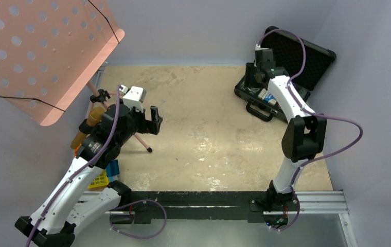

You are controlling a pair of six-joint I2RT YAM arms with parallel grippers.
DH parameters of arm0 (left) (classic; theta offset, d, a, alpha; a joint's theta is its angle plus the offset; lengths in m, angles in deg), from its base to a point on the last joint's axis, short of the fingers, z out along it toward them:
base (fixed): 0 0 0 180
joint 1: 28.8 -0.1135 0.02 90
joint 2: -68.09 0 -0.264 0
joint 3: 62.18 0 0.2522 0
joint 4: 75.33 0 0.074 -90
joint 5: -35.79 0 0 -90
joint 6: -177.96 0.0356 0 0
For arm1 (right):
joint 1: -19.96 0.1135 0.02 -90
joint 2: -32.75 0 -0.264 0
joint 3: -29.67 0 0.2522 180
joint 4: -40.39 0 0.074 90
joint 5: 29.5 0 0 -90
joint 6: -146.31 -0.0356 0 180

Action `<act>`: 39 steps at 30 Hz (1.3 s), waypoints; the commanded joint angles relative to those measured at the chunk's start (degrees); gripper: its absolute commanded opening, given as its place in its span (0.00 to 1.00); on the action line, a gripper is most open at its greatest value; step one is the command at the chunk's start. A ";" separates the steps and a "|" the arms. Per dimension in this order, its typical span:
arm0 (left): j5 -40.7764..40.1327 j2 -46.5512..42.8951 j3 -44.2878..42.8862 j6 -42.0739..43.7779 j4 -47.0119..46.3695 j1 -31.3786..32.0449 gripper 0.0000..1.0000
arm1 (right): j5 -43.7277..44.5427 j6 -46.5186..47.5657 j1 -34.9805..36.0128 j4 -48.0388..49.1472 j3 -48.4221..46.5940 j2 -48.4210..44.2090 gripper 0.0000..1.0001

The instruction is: Pack up texas hold em set

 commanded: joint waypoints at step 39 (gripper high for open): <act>1.35 -1.74 -0.48 -0.11 -2.37 -0.21 0.99 | -8.83 7.47 -15.59 -14.00 -18.15 19.81 0.28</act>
